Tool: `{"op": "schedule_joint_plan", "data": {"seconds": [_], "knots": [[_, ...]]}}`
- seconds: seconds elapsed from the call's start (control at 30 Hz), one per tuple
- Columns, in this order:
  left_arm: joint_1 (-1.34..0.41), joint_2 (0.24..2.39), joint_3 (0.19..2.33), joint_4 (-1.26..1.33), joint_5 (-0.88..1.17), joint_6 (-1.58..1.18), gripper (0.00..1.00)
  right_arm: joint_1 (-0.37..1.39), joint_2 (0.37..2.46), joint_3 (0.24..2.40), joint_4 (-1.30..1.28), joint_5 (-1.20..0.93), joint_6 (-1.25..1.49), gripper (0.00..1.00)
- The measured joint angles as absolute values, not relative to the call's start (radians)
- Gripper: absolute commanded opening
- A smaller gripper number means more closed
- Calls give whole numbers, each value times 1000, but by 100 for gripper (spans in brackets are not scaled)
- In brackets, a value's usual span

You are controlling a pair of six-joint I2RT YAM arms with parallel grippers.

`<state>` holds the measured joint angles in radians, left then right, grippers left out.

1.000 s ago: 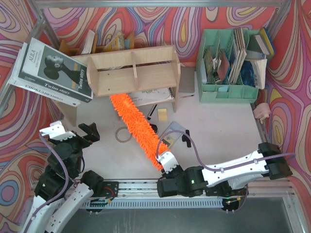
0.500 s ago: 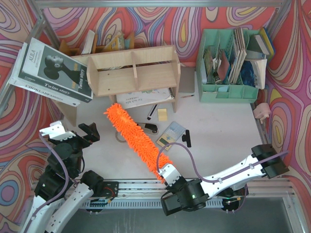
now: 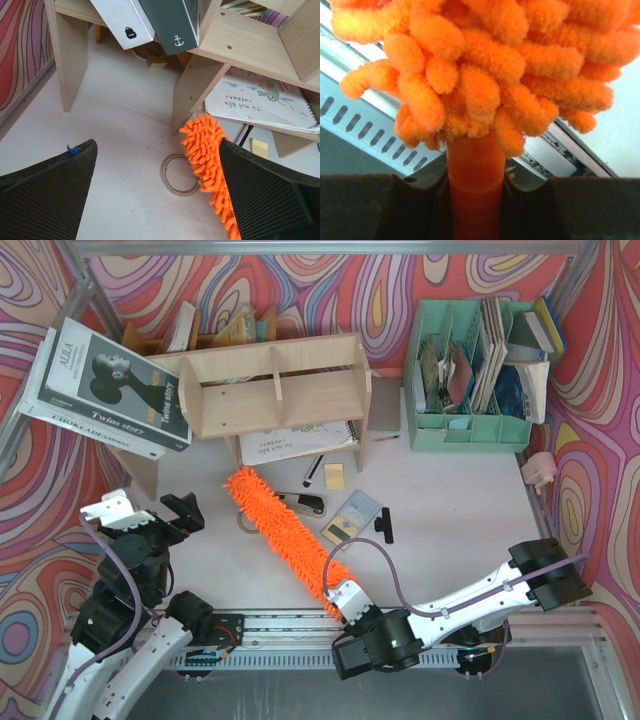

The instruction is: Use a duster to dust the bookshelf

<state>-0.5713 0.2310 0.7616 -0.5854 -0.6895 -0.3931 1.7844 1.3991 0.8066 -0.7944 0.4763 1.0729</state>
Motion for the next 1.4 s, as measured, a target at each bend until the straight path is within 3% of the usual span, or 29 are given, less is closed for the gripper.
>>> {"op": "schedule_joint_plan", "data": {"seconds": [1.4], "knots": [[-569, 231, 762, -601, -704, -393, 98, 1509, 1455, 855, -735, 434, 1021, 0]]}}
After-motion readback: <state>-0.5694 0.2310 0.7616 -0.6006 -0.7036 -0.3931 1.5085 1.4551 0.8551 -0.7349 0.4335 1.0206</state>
